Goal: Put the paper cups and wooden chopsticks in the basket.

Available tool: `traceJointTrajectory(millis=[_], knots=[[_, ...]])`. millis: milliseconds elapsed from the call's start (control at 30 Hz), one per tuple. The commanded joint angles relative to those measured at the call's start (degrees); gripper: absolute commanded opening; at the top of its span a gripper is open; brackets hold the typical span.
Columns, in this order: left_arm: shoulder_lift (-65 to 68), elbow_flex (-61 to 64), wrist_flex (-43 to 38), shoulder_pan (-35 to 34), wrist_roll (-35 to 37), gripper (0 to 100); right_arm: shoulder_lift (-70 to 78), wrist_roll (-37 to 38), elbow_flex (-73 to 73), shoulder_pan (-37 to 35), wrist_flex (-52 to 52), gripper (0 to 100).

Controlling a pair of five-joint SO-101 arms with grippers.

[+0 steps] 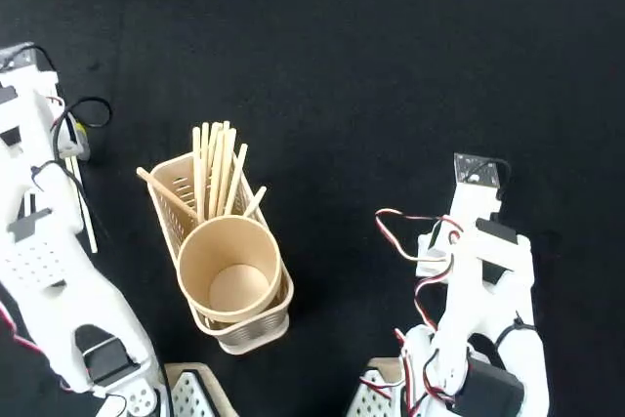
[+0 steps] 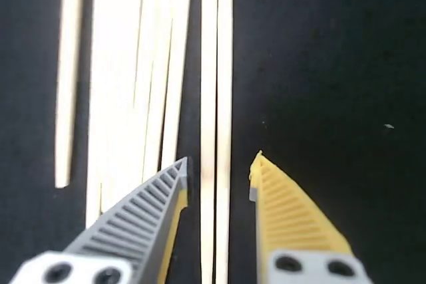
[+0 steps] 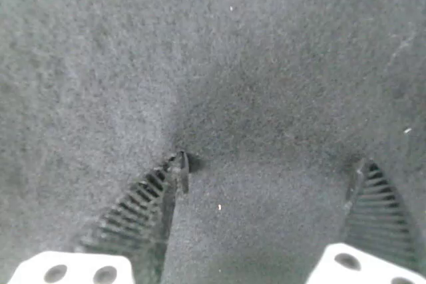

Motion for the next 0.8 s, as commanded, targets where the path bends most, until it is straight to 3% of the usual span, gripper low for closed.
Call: traceJointTrajectory(millis=[0, 100, 200, 367, 767], knots=[[4.84, -9.63, 1.93, 0.40, -0.18, 16, -0.75, 0.35, 0.31, 0.62, -0.09, 38.2], [8.62, -13.41, 5.10, 0.48, -0.18, 13, -0.75, 0.35, 0.31, 0.62, -0.09, 38.2], [10.37, -18.95, 10.99, 1.01, -0.53, 3, -0.75, 0.35, 0.31, 0.62, -0.09, 38.2], [10.29, -27.47, 20.31, 2.15, -0.18, 3, -0.75, 0.35, 0.31, 0.62, -0.09, 38.2], [10.37, -31.08, 25.14, 1.89, -0.70, 3, -0.75, 0.35, 0.31, 0.62, -0.09, 38.2]])
